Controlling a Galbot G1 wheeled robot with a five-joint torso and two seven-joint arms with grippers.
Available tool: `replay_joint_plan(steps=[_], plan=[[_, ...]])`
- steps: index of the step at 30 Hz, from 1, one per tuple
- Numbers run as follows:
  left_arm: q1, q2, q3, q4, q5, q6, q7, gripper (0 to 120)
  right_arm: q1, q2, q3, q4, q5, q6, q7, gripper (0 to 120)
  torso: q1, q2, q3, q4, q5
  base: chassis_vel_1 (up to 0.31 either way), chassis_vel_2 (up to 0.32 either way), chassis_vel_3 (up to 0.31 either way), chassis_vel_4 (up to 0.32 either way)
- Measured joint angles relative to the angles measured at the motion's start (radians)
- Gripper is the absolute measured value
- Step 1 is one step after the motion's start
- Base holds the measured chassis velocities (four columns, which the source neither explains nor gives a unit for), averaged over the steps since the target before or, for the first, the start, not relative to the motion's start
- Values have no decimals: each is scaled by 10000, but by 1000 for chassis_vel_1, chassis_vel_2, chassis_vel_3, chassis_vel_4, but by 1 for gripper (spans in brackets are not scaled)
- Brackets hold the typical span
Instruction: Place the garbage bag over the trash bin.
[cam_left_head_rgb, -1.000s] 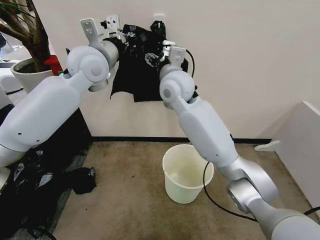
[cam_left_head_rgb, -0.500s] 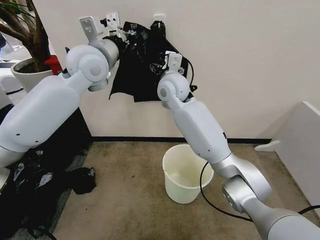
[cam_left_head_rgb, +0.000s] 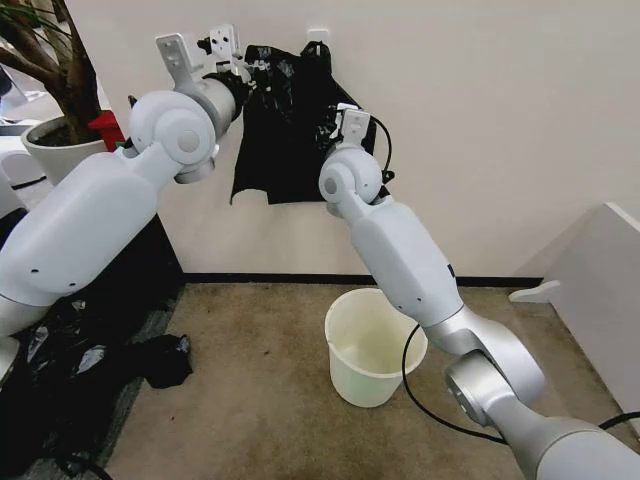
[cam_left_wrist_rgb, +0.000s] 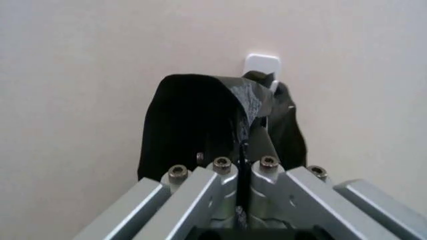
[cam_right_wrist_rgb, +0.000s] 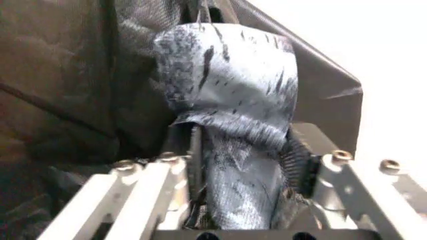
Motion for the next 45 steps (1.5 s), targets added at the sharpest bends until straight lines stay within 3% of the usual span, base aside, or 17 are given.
replay_joint_plan(steps=[9, 22, 26, 30, 34, 41, 45], plan=[[476, 390, -101, -16, 203, -86, 135, 0, -115, -303, 4, 391, 109, 47, -27, 0, 0, 0, 0, 2, 0, 0, 0, 0, 0], [908, 671, -384, -334, 187, -92, 114, 0, -135, -914, -57, 1085, 267, 79, -36, 0, 0, 1, -1, 1, 1, 0, 0, 0, 0], [1639, 861, -616, -793, 172, -72, -23, 0, -824, -1595, -264, 1879, 911, -18, 208, 0, 0, 0, -1, -2, -3, 0, 0, 0, 0], [3326, 1462, -1203, -1871, 170, -57, -226, 0, -2379, -2706, -343, 3117, 1388, -116, 342, 0, 1, 0, 0, -1, 2, 0, 0, 0, 0], [3856, 1834, -1489, -2447, 96, -45, -241, 0, -2629, -3241, -247, 3899, 1740, -170, 385, 0, 1, 0, 0, 1, -4, 0, 0, 0, 0], [2923, 2178, -1532, -3081, -825, -2, -173, 0, -2100, -4053, 134, 5568, 2974, -571, 631, 0, 0, 1, -2, 0, 5, 0, 0, 0, 0], [2562, 2388, -1449, -3771, -1738, 11, 0, 0, -2141, -5093, 539, 6825, 4464, -889, 910, 0, 0, 1, -2, 2, -1, 0, 0, 0, 0]])
